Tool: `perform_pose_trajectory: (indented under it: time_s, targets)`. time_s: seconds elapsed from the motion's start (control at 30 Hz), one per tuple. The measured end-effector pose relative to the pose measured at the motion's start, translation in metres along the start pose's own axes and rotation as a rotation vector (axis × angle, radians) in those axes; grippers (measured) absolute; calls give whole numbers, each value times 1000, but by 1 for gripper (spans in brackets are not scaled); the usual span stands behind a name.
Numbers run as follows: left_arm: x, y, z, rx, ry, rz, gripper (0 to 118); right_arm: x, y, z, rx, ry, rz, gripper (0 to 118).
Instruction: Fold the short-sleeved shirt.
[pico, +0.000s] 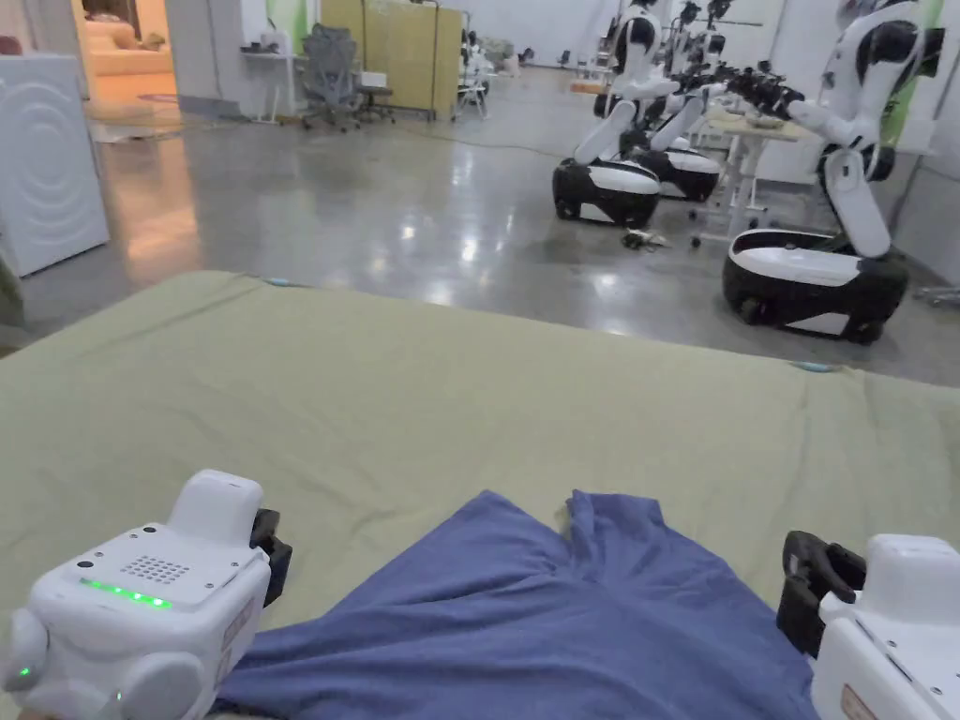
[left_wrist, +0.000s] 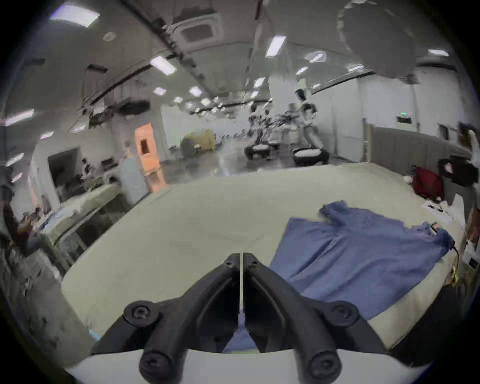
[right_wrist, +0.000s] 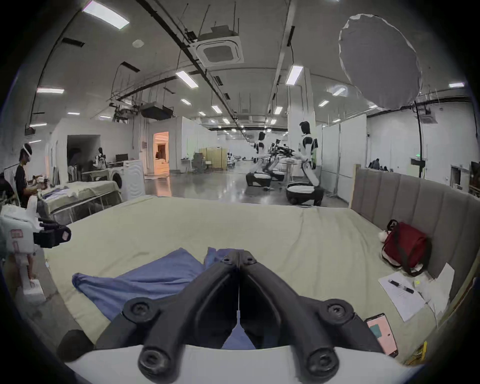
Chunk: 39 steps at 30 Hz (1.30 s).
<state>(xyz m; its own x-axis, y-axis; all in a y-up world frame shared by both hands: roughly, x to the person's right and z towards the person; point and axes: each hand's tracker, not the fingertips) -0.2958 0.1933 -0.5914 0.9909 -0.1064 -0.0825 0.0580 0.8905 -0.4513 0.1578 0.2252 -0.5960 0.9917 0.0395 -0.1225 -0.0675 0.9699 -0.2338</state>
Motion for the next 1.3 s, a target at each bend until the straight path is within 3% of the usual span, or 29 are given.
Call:
perform_pose_trajectory:
  time_s: [0.07,0.1,0.13,0.17,0.2,0.4,0.47,0.5,0.53,0.6,0.63,0.8,0.9,1.0,1.03,1.1,1.13,1.2,1.3]
  targets:
    - [-30,-13,-9,-79,19,89,6,-3,-3,-8,-12,14,4,5]
    - [-36,-17,-10,-131,26,110,22,-5,-5,-11,-21,23,5,5]
    - [-44,-24,-16,-172,19,120,68,-6,-7,-15,-32,34,2,5]
    - [-48,-31,-23,-195,16,119,99,-8,-8,-19,-41,38,0,5]
    - [-51,-39,-27,-194,13,119,107,-10,-10,-24,-50,42,-1,5]
    - [-37,-76,-79,-378,6,65,106,-17,-21,-41,-99,54,5,5]
    - [-30,-86,-89,-434,-7,52,97,-14,-24,-45,-118,53,11,5]
    - [-28,-92,-94,-459,-34,55,79,-12,-25,-48,-128,51,15,5]
    - [-27,-95,-94,-462,-55,77,50,-10,-26,-52,-139,46,20,5]
    - [-25,-91,-89,-417,-79,140,17,-2,-26,-61,-171,40,24,5]
    - [-25,-89,-85,-411,-75,112,6,2,-27,-70,-195,33,25,5]
    - [-20,-67,-56,-271,-59,86,5,36,-29,-140,-314,-10,90,5]
    - [-16,-56,-43,-256,-75,97,5,66,-37,-206,-418,-73,72,6]
    - [-16,-55,-41,-242,-88,111,5,89,-45,-269,-534,-71,25,35]
    - [-14,-51,-40,-244,-88,123,5,94,-50,-286,-557,-51,12,35]
    - [-12,-54,-44,-261,-79,126,5,95,-61,-315,-626,10,-7,87]
    - [-12,-54,-46,-265,-77,127,5,93,-67,-322,-646,19,6,93]
    - [-10,-53,-48,-279,-76,125,5,85,-77,-337,-693,54,13,93]
    - [-12,-53,-52,-295,-73,121,5,71,-90,-344,-750,16,86,93]
